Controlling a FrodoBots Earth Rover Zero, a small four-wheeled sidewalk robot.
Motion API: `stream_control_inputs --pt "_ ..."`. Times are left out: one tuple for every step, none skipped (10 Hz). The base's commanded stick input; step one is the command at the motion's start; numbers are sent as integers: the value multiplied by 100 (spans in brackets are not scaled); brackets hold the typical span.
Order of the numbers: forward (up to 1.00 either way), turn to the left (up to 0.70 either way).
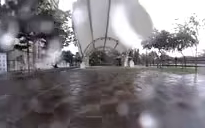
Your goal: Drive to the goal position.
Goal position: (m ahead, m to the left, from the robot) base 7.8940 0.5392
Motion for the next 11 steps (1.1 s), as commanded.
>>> stream_control_inputs --pt "100 0" --pt "100 0" --pt "100 0" --pt "100 0" --pt "100 0" --pt "100 0" --pt "100 0" --pt "100 0" --pt "100 0" --pt "100 0" --pt "100 0"
